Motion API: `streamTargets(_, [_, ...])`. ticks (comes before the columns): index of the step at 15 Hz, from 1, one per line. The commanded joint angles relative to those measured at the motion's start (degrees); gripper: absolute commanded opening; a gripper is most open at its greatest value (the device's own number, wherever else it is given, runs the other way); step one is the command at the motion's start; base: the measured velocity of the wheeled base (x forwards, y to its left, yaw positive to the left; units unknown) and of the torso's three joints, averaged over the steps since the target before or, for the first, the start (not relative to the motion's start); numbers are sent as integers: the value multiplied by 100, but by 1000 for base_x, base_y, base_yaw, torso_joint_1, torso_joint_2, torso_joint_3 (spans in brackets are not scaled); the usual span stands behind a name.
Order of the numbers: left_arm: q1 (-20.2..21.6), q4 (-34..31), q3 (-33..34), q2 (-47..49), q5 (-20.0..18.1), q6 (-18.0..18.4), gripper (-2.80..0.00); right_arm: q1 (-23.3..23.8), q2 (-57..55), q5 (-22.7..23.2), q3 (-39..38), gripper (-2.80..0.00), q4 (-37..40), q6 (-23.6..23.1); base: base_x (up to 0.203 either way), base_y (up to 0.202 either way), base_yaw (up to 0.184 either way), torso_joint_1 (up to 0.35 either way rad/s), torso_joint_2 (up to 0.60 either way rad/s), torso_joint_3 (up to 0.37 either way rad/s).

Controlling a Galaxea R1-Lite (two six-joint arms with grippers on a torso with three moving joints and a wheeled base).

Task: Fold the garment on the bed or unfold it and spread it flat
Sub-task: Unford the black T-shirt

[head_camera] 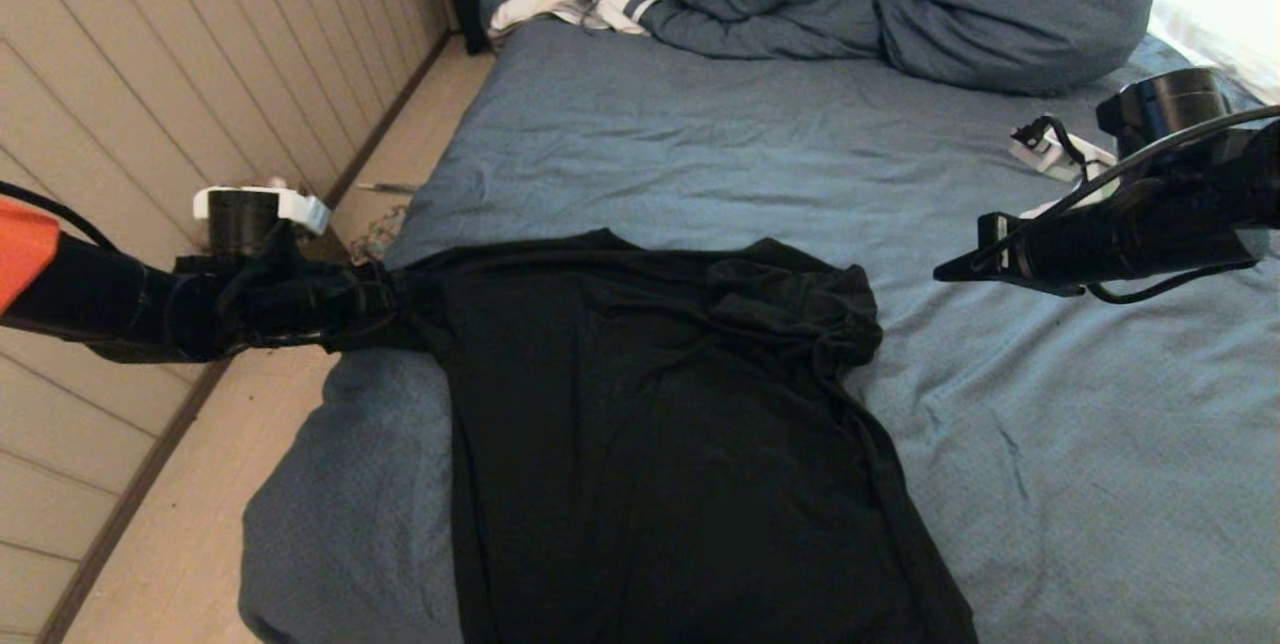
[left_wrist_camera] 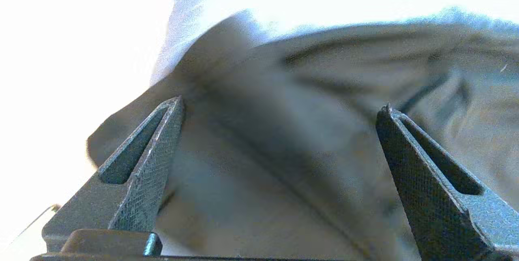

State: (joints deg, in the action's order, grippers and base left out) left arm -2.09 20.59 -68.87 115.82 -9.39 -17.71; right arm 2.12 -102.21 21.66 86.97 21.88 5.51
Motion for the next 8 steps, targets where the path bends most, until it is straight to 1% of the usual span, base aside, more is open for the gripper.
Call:
streamTargets(1, [72, 24, 424, -440, -20, 23, 0, -18, -27, 13, -23, -280, 9, 3, 0, 0, 0, 0, 0, 0])
streamTargets(2, [74, 40, 696, -596, -24, 58, 0, -19, -27, 13, -40, -280, 0, 3, 0, 0, 0, 0, 0, 0])
streamTargets(4, [84, 283, 1261, -814, -27, 85, 0, -10, -27, 13, -29, -280, 0, -15, 0, 0, 0, 0, 0, 0])
streamTargets(5, [97, 492, 1562, -900, -28, 89, 0, -10, -30, 13, -10, -280, 0, -24, 0, 0, 0, 0, 0, 0])
streamTargets(6, [106, 858, 1803, -1003, -32, 96, 0, -10, -39, 13, -4, -280, 0, -24, 0, 0, 0, 0, 0, 0])
streamTargets(7, [110, 1027, 1871, -1112, -35, 94, 0, -18, -45, 13, -30, -280, 0, -24, 0, 0, 0, 0, 0, 0])
streamTargets(8, [112, 1029, 1762, -1238, -30, 92, 0, -19, -36, 13, -40, -280, 9, -24, 0, 0, 0, 0, 0, 0])
